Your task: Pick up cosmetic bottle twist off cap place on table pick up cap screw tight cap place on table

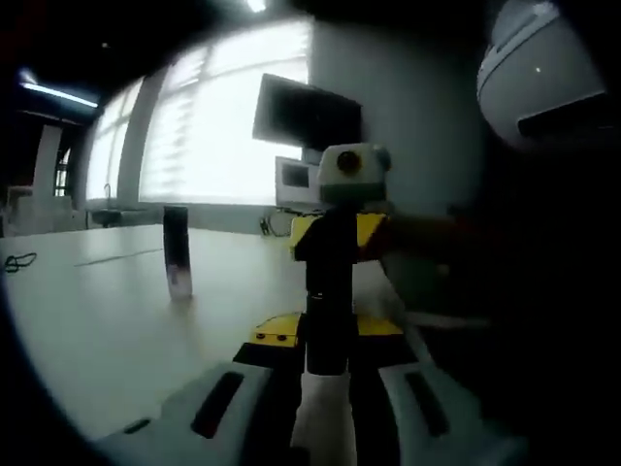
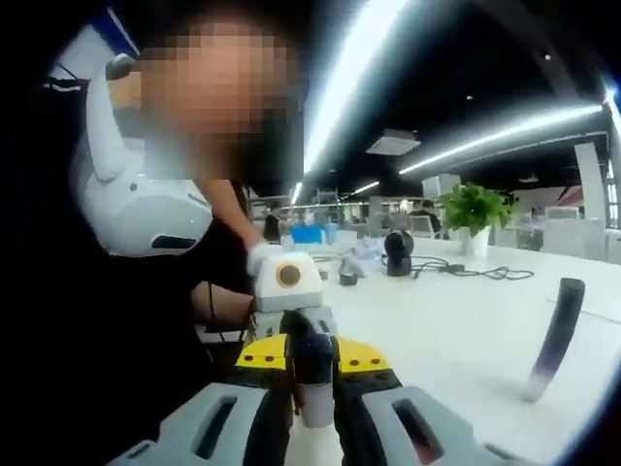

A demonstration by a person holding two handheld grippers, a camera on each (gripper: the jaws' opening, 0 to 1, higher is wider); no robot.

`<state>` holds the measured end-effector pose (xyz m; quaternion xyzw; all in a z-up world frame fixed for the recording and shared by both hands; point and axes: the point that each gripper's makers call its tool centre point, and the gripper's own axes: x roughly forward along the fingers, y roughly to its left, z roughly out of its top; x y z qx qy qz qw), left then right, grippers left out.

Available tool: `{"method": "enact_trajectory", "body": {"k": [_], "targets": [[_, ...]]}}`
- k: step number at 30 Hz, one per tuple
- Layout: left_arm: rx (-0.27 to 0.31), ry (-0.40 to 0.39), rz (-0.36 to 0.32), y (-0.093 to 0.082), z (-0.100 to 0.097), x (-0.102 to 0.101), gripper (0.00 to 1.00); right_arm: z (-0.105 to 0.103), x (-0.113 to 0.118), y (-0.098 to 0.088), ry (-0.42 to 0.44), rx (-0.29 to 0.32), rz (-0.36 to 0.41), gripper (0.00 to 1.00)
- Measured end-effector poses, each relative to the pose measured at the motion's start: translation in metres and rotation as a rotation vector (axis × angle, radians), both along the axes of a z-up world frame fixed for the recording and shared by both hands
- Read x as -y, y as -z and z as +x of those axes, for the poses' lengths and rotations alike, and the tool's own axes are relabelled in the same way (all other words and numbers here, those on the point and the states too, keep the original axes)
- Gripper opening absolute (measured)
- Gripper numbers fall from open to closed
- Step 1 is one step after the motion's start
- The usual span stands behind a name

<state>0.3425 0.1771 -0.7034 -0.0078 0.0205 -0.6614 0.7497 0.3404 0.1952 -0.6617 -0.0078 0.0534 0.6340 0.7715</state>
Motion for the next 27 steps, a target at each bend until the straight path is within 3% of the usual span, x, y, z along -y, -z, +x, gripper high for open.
{"method": "enact_trajectory", "body": {"k": [8,14,22,27], "targets": [[0.023,-0.015,0.008,0.001,0.001,0.000,0.07,0.001,-0.001,0.001,-0.017,0.026,-0.022,0.09],[0.069,-0.121,0.023,0.000,0.019,-0.004,0.07,0.020,-0.001,0.001,0.098,0.061,-0.015,0.09],[0.061,-0.203,0.037,0.001,0.031,-0.008,0.07,0.035,-0.006,0.002,0.210,0.086,0.000,0.09],[0.075,-0.305,0.065,0.003,0.045,-0.010,0.07,0.048,-0.007,0.004,0.302,0.092,-0.005,0.09]]}}
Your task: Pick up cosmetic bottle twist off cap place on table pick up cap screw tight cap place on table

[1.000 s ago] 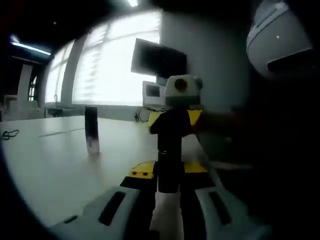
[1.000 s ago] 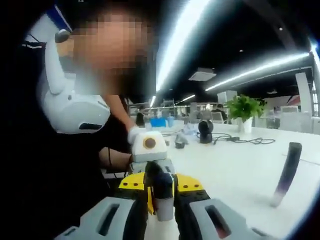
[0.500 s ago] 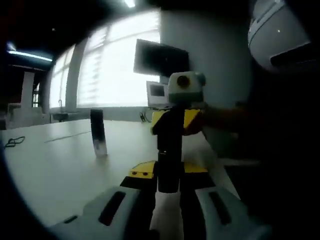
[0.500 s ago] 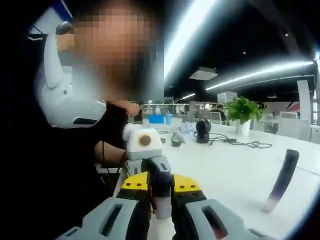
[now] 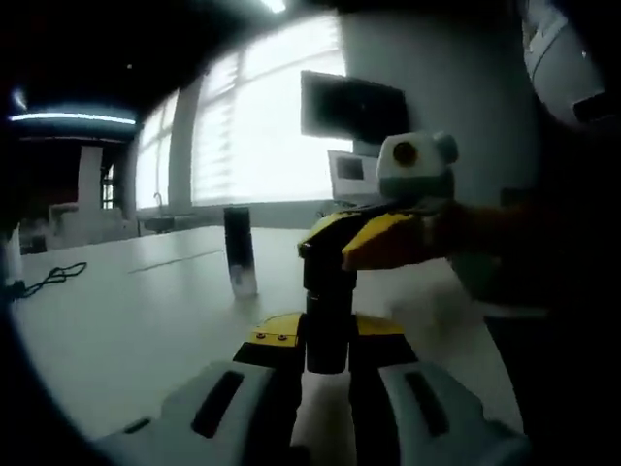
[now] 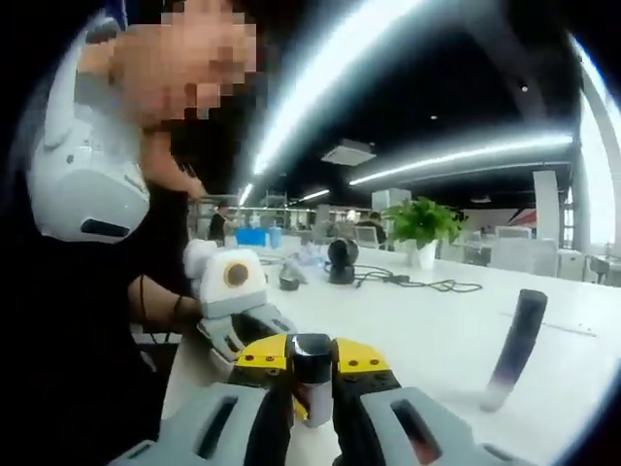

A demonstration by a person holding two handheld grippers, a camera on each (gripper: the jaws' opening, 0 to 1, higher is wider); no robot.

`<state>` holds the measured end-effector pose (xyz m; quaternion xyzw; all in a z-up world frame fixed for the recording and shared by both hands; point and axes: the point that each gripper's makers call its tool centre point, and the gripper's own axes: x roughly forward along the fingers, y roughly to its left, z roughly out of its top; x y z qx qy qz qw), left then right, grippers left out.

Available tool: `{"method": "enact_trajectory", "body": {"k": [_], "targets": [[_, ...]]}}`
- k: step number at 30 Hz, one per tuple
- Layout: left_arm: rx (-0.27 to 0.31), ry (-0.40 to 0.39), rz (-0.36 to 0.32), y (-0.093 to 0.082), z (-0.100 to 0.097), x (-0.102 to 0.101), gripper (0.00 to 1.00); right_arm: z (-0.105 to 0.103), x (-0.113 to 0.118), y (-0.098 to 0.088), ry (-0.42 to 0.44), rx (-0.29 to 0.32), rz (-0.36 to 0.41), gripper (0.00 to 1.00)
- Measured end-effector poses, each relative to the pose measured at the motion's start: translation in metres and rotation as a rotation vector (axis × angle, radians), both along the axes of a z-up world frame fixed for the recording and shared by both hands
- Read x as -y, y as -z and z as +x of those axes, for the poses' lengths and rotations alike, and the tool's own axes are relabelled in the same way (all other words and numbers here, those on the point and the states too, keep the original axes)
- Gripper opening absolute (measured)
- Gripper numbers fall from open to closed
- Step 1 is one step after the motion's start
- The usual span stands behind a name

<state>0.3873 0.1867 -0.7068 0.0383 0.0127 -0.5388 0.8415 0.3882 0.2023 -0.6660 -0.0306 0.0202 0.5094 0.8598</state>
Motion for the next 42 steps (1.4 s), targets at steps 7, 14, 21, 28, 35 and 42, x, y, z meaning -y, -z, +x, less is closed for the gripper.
{"method": "enact_trajectory", "body": {"k": [7,14,21,28,35,42], "targets": [[-0.021,-0.095,-0.011,-0.003,0.006,-0.003,0.07,0.009,0.000,-0.003,0.102,0.004,0.033,0.09],[-0.025,-0.118,-0.026,-0.005,0.009,-0.006,0.07,0.012,0.001,-0.005,0.241,0.008,0.032,0.09],[-0.016,-0.119,-0.028,-0.005,0.010,-0.006,0.07,0.013,0.005,-0.005,0.383,-0.020,0.063,0.09],[-0.008,-0.109,-0.017,-0.004,0.008,-0.004,0.07,0.011,0.009,-0.002,0.454,-0.040,0.100,0.09],[-0.007,-0.116,-0.014,-0.004,0.009,-0.005,0.07,0.012,0.013,-0.002,0.604,-0.045,0.154,0.09],[0.014,-0.121,-0.004,-0.005,0.009,-0.006,0.07,0.011,0.015,-0.002,0.714,-0.037,0.150,0.09]]}}
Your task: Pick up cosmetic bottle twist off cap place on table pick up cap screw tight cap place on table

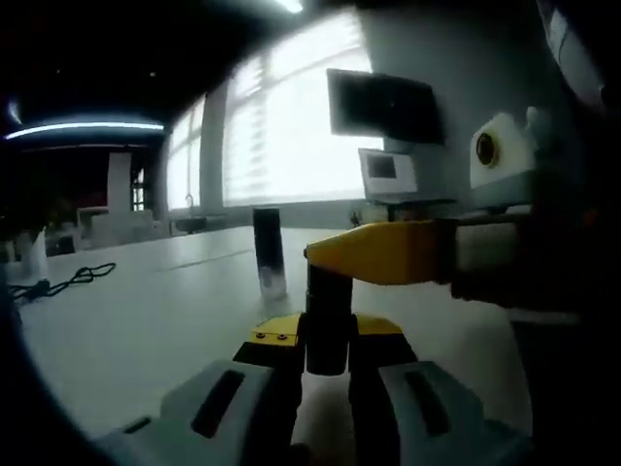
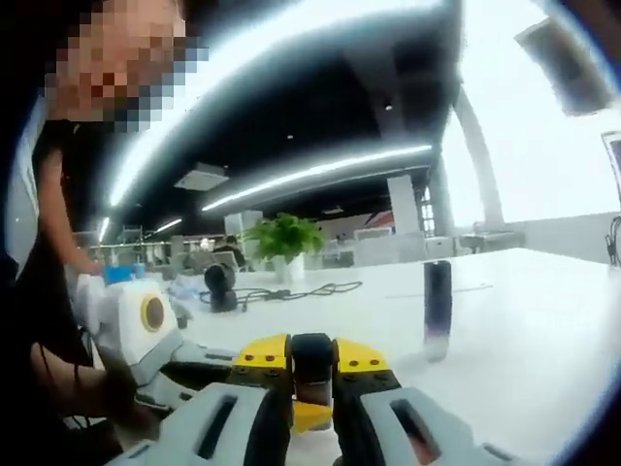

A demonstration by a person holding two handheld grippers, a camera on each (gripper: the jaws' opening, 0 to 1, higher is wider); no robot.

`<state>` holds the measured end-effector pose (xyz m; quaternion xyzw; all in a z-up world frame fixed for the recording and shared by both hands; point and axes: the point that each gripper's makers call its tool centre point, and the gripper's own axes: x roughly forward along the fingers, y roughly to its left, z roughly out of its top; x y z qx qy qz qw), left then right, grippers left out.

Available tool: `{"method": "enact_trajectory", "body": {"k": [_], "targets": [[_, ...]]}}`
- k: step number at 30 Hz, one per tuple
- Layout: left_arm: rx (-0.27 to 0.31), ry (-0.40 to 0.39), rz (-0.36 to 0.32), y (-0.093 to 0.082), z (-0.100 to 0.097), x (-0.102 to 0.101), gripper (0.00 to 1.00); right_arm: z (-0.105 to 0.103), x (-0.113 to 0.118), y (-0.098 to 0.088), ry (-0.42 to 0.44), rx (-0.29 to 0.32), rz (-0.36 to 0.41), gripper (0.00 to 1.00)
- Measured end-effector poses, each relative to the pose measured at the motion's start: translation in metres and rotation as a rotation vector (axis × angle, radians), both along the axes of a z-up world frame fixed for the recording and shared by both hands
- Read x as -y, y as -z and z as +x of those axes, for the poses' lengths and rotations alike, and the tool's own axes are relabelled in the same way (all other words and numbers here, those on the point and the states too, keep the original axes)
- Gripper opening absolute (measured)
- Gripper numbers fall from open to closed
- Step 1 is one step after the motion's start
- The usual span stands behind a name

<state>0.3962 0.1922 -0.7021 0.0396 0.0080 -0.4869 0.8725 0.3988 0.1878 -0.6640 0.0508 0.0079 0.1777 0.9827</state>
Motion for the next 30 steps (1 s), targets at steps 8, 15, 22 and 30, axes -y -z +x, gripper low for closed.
{"method": "enact_trajectory", "body": {"k": [8,15,22,30], "targets": [[0.016,-0.015,0.005,-0.0012,0.0015,-0.0029,0.07,-0.0008,-0.0024,-0.0006,0.083,-0.007,-0.036,0.09],[0.011,-0.004,0.007,-0.0001,0.0001,-0.0011,0.07,-0.0015,0.0011,0.0007,0.083,-0.007,-0.025,0.09],[0.009,-0.008,0.002,0.0006,0.0020,-0.0023,0.07,-0.0018,-0.0024,0.0006,0.034,0.005,-0.011,0.14],[-0.001,0.003,-0.013,0.0004,0.0031,-0.0022,0.07,-0.0045,-0.0044,-0.0012,-0.035,0.029,0.012,0.27]]}}
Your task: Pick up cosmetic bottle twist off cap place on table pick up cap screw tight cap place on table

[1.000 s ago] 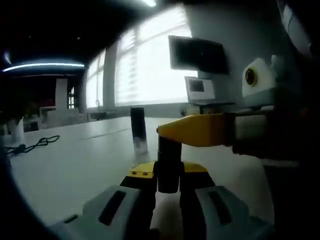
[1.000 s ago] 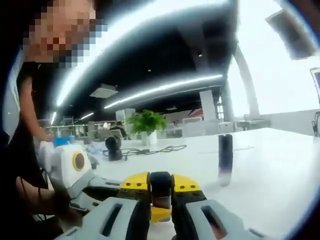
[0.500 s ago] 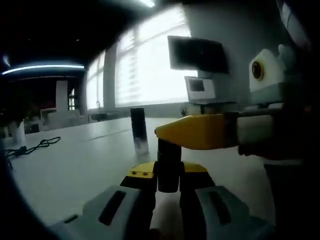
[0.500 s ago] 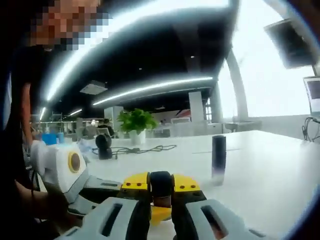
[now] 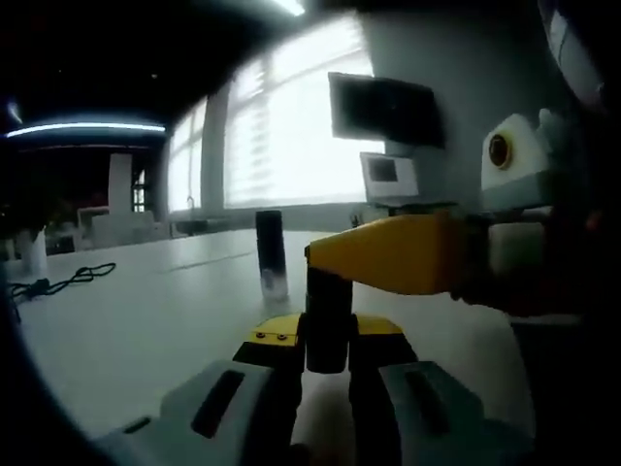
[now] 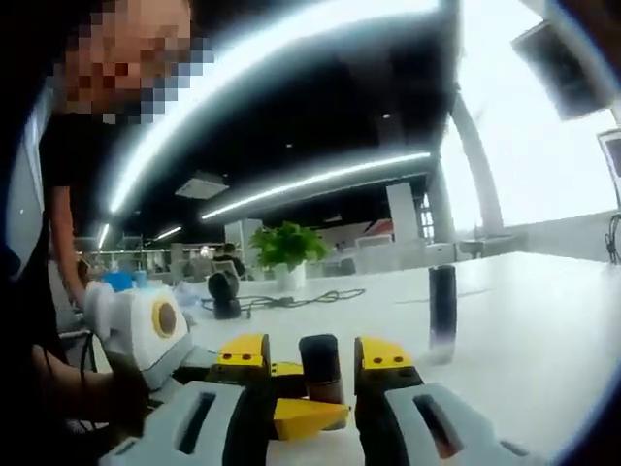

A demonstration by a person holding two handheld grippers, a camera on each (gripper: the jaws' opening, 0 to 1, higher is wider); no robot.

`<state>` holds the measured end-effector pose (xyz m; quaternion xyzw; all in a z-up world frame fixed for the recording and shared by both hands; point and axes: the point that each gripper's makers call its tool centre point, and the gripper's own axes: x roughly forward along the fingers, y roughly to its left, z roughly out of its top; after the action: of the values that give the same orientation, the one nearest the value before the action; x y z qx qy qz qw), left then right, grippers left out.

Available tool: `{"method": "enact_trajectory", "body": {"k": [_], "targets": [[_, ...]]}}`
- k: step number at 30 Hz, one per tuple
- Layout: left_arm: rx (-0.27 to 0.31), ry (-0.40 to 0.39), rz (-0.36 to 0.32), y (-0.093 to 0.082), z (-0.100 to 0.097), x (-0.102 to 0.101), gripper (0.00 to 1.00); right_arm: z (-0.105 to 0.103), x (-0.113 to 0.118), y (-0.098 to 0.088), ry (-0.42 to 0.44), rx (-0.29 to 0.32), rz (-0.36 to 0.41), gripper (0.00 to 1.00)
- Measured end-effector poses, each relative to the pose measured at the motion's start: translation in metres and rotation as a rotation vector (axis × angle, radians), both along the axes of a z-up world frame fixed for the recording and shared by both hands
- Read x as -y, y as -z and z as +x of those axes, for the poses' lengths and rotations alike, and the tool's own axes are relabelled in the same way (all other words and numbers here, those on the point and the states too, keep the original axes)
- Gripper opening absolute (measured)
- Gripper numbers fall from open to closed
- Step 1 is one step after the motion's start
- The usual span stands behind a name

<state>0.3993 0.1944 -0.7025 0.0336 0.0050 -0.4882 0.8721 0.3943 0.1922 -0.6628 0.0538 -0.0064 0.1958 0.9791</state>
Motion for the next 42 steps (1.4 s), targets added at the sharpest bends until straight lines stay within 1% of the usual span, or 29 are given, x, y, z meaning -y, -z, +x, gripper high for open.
{"method": "enact_trajectory", "body": {"k": [4,6,7,8,9,10,11,12,13,14,15,16,17,18,19,20,21,22,24,25,26,28,29,32,35,36,37,38,42], "targets": [[-0.005,0.011,0.004,0.002,0.000,0.001,0.07,0.000,-0.001,-0.001,-0.020,0.015,-0.017,0.27],[-0.014,0.024,-0.004,0.002,0.000,0.001,0.07,0.000,-0.002,-0.004,-0.052,0.035,-0.027,0.27],[-0.016,0.033,-0.005,0.002,0.000,0.001,0.07,0.000,-0.001,-0.008,-0.069,0.060,-0.037,0.27],[-0.019,0.034,-0.006,0.002,0.000,0.001,0.07,0.000,0.003,-0.011,-0.071,0.090,-0.068,0.25],[-0.021,0.032,-0.010,0.001,0.000,0.001,0.07,-0.003,0.001,-0.013,-0.126,0.106,-0.072,0.24],[-0.024,0.034,-0.015,0.001,0.000,0.001,0.07,-0.002,0.007,-0.012,-0.114,0.104,-0.082,0.24],[-0.029,0.036,-0.014,0.001,0.000,0.002,0.07,-0.001,0.009,-0.013,-0.135,0.114,-0.102,0.24],[-0.031,0.038,-0.014,0.001,0.000,0.002,0.07,-0.004,0.006,-0.013,-0.192,0.104,-0.083,0.24],[-0.033,0.044,-0.017,0.001,-0.001,0.002,0.07,-0.003,0.010,-0.015,-0.206,0.105,-0.066,0.24],[-0.036,0.059,-0.020,0.001,-0.003,0.004,0.07,-0.006,0.007,-0.015,-0.253,0.095,-0.048,0.22],[-0.037,0.063,-0.019,0.001,-0.003,0.004,0.07,-0.008,0.004,-0.016,-0.288,0.083,-0.025,0.24],[-0.042,0.098,-0.022,0.002,-0.008,0.006,0.07,-0.010,0.007,-0.020,-0.341,0.086,0.004,0.23],[-0.040,0.110,-0.023,0.001,-0.010,0.007,0.07,-0.015,0.005,-0.022,-0.403,0.084,0.020,0.22],[-0.040,0.136,-0.026,0.001,-0.014,0.009,0.07,-0.016,0.006,-0.021,-0.413,0.071,0.021,0.22],[-0.047,0.161,-0.025,0.002,-0.019,0.010,0.07,-0.011,0.013,-0.019,-0.401,0.076,-0.017,0.21],[-0.049,0.165,-0.012,0.004,-0.019,0.011,0.07,-0.014,0.012,-0.013,-0.453,0.054,-0.041,0.20],[-0.056,0.170,0.012,0.009,-0.020,0.013,0.07,-0.013,0.014,-0.011,-0.468,0.043,-0.038,0.21],[-0.054,0.171,0.012,0.009,-0.020,0.013,0.07,-0.012,0.015,-0.012,-0.464,0.049,-0.042,0.21],[-0.063,0.187,0.005,0.008,-0.022,0.013,0.07,-0.015,0.014,-0.009,-0.511,0.028,-0.036,0.21],[-0.066,0.193,-0.001,0.008,-0.023,0.012,0.07,-0.017,0.013,-0.009,-0.529,0.034,-0.041,0.21],[-0.072,0.205,-0.009,0.007,-0.025,0.012,0.07,-0.022,0.010,-0.009,-0.567,0.030,-0.030,0.21],[-0.077,0.224,-0.023,0.004,-0.028,0.012,0.07,-0.029,0.005,-0.015,-0.621,0.050,0.000,0.23],[-0.085,0.238,-0.029,0.004,-0.030,0.013,0.07,-0.029,0.006,-0.015,-0.621,0.045,-0.001,0.23],[-0.080,0.267,-0.030,0.003,-0.036,0.015,0.07,-0.032,0.001,-0.014,-0.670,0.059,-0.068,0.23],[-0.083,0.289,-0.034,0.002,-0.040,0.016,0.07,-0.040,-0.003,-0.011,-0.749,0.044,-0.112,0.23],[-0.087,0.299,-0.041,0.002,-0.041,0.016,0.07,-0.040,-0.004,-0.010,-0.761,0.044,-0.128,0.23],[-0.091,0.309,-0.046,0.001,-0.042,0.016,0.07,-0.044,-0.006,-0.008,-0.793,0.031,-0.141,0.23],[-0.096,0.319,-0.055,-0.001,-0.044,0.016,0.07,-0.043,-0.005,-0.007,-0.801,0.034,-0.161,0.23],[-0.107,0.343,-0.060,-0.001,-0.048,0.016,0.07,-0.046,-0.004,-0.011,-0.868,-0.002,-0.085,0.23]]}}
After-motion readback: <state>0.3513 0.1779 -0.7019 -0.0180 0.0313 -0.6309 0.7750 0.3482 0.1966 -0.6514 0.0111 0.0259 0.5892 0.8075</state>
